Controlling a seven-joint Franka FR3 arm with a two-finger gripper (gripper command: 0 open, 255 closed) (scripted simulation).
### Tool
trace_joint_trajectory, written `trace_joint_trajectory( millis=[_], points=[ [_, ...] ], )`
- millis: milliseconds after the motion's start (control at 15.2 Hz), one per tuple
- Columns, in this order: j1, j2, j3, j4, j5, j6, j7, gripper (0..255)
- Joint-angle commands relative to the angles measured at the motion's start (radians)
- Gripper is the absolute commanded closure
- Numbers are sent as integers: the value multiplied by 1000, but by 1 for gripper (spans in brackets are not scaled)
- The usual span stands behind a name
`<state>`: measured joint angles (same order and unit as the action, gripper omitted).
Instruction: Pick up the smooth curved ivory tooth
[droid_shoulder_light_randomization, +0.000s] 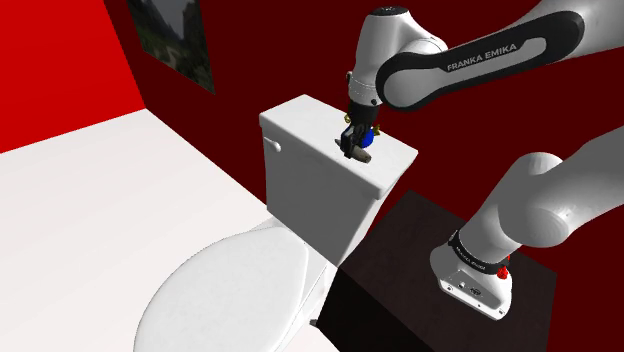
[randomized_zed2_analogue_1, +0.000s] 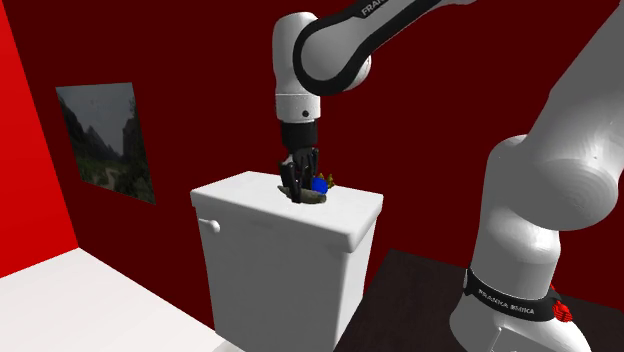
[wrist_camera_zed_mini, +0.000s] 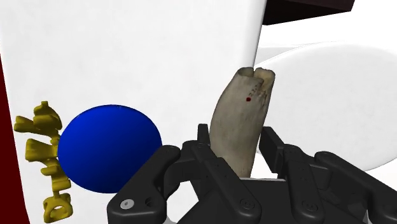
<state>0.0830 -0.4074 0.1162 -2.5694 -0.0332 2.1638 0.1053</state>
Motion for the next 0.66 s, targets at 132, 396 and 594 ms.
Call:
trace_joint_trajectory(
  millis=[132, 396, 594],
  points=[
    [1, -26, -4, 34, 3, -60, -7, 255],
    [2, -47, -6, 73, 5, -120, -12, 255],
    [2, -52, -7, 84, 5, -136, -13, 255]
  ],
)
